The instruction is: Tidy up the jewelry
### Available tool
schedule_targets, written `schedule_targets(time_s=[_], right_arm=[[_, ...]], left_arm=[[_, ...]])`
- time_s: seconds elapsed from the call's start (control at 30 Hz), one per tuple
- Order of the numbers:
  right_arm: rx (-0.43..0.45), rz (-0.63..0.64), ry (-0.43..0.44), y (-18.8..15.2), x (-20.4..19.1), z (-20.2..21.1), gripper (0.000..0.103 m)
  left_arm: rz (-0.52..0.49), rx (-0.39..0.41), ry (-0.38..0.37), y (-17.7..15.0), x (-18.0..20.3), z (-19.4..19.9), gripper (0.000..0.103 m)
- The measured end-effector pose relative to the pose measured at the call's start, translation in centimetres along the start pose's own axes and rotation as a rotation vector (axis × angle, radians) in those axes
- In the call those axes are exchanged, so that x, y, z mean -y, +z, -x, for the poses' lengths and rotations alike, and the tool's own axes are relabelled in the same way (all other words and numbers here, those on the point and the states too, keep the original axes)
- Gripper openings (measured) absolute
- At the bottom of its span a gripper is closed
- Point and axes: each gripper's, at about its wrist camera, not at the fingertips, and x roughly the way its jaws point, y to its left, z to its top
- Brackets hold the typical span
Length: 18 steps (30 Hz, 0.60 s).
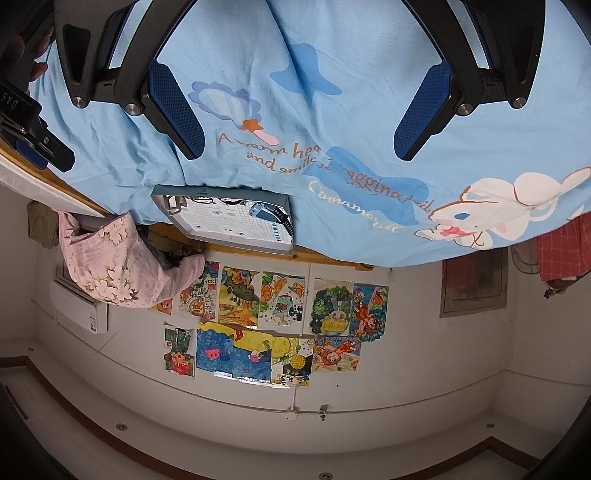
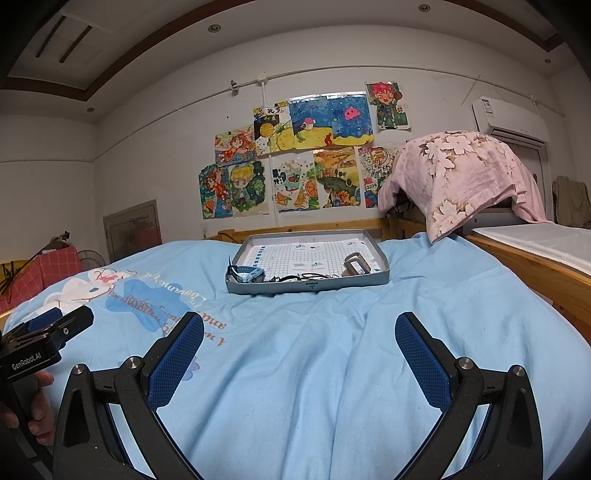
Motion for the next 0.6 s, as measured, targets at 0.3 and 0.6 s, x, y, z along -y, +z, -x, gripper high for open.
schedule_targets(time_s=[0.3, 0.6], right_arm=[[-0.001, -0.003, -0.003, -0.17, -0.17, 0.0, 0.102], [-0.001, -0.005, -0.003, -0.21, -0.32, 0.01, 0.102]], left_arm=[[-0.014, 0.004, 0.018, 0.08, 0.18, 0.25, 0.103], [-0.014, 0.003, 0.028, 0.09, -0.07, 0.26, 0.103]])
